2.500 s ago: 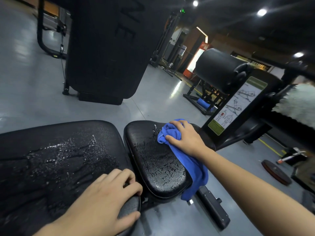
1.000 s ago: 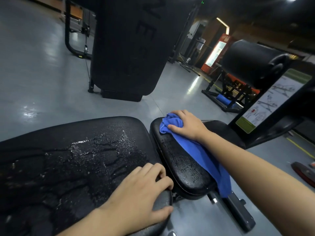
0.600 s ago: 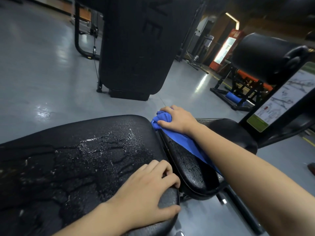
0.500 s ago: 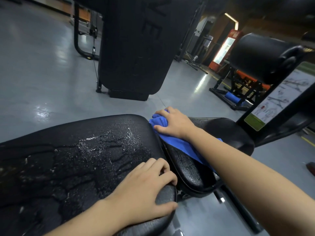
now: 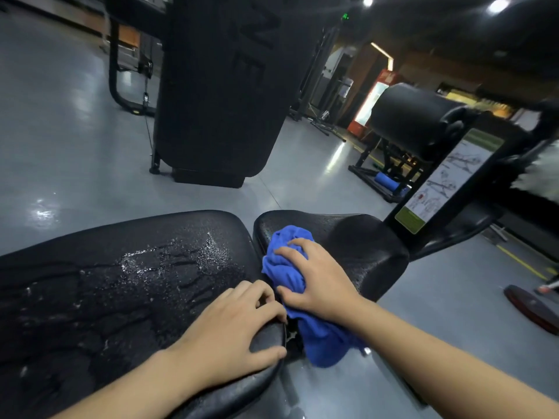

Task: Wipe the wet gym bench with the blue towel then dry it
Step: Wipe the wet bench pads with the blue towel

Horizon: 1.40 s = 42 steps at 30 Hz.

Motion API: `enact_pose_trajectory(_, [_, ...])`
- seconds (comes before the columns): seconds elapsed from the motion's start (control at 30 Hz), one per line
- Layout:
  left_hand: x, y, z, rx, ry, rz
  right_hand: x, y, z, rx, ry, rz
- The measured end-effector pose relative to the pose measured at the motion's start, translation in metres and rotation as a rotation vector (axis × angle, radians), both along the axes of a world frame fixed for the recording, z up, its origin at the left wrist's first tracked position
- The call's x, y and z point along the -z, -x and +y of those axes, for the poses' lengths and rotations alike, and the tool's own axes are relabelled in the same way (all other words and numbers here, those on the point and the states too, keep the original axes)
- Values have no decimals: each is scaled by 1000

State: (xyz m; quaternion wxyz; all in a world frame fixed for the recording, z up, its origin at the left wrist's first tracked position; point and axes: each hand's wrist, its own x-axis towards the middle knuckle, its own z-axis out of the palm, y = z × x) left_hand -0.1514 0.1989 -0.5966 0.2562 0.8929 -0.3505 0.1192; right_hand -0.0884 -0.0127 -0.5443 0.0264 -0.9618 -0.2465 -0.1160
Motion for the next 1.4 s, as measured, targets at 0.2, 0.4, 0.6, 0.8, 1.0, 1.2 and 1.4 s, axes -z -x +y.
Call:
enact_pose_trajectory(0.2, [-1,0,-1,-7,22,-1,2,-8,2,4,33,-11])
enact_pose_trajectory(0.4, [1,-3,-2,2,21,9,-1,-59,28,52,41,1])
enact_pose_trajectory(0.6, [3,-6,-3,4,20,18,2,-125,56,197,57,35])
enact_pose_trajectory(0.8, [5,-8,-4,-4,21,16,6,-156,67,254,89,62])
enact_pose_trajectory(1.0, [6,-4,-5,-19,38,50,9,-119,57,169,64,-60])
enact_pose_trajectory(1.2, [5,-2,-3,-38,44,53,13,-42,33,152,11,-130])
enact_pose_trajectory(1.4, [6,0,-1,-49,45,76,15,24,-4,106,-71,-151])
